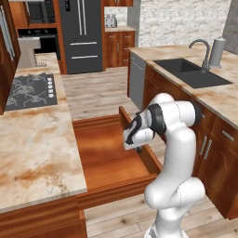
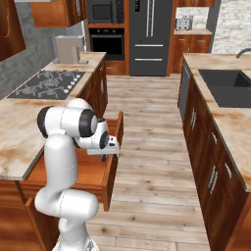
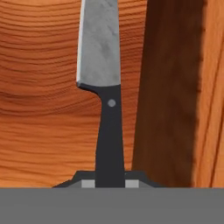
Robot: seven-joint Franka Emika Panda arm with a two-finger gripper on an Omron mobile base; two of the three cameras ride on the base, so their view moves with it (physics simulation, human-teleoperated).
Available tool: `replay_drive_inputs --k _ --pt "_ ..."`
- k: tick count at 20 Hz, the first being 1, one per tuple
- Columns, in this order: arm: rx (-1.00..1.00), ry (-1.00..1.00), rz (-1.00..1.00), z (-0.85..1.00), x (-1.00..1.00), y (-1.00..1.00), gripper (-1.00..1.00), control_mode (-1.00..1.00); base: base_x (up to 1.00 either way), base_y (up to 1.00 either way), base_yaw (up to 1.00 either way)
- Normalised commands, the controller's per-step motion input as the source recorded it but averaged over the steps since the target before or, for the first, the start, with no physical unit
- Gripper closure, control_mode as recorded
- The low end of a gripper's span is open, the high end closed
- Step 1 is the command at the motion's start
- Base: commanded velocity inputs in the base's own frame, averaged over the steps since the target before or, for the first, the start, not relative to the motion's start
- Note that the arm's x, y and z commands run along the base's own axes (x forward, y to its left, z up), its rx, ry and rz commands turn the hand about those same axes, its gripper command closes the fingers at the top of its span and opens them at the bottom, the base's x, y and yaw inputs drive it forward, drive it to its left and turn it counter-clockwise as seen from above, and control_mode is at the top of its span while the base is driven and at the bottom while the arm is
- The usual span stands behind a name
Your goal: Pick up the metallic utensils from the counter and place them in the open drawer. Make sure not to pick up any wooden utensils.
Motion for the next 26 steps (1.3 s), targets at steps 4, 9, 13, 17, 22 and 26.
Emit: replay_drive_inputs --k 4,9,13,17,22,26 --pt "0.00 0.02 0.00 0.00 0.40 -0.79 1.00 -1.00 0.00 0.00 0.00" --pt "0.00 0.00 0.00 0.00 0.38 -0.54 1.00 -1.00 0.00 0.00 0.00" --pt "0.00 0.00 0.00 0.19 0.20 -0.35 1.00 -1.00 0.00 0.00 0.00" --pt "0.00 0.00 0.01 0.64 -0.04 0.17 1.00 -1.00 0.00 0.00 0.00" --pt "0.00 0.05 0.03 0.37 -0.05 0.66 1.00 -1.00 0.00 0.00 0.00" --pt "0.00 0.11 0.01 -0.02 0.00 0.88 1.00 -1.00 0.00 0.00 0.00"
